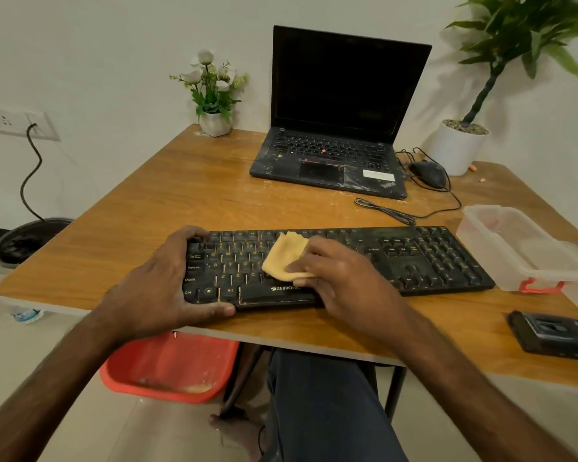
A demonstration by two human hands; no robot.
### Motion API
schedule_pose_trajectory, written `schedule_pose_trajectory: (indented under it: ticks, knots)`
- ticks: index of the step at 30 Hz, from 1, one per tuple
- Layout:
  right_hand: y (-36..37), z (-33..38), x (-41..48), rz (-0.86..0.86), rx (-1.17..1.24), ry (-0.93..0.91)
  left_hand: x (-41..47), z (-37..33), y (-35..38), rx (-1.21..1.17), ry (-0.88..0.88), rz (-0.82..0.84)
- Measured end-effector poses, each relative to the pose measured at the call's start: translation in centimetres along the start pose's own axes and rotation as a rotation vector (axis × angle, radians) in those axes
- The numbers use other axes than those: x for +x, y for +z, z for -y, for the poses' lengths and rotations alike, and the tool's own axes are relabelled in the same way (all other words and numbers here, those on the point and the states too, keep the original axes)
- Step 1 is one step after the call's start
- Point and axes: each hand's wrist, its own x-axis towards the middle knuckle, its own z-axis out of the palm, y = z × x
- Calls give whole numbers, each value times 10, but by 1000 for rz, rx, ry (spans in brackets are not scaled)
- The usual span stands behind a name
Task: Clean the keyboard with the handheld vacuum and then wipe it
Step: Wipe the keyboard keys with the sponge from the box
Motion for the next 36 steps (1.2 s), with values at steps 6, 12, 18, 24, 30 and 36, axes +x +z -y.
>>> schedule_pose_trajectory:
  ticks: [6,12,18,24,30,36]
  knots:
    - [-9,-35,10,-132,-205,255,0,-1,0,-25,1,-2]
    - [10,10,12,-105,2,191,-1,0,0,-10,4,-10]
    - [8,-13,40,-72,-197,130,0,2,-1,-27,-3,-3]
    - [13,-6,60,-89,-16,217,-1,0,-1,-29,-1,4]
    - [7,-9,57,5,-195,132,-1,0,-1,-31,-12,1]
    - [0,-20,46,-51,-191,260,-1,-2,-1,-37,2,5]
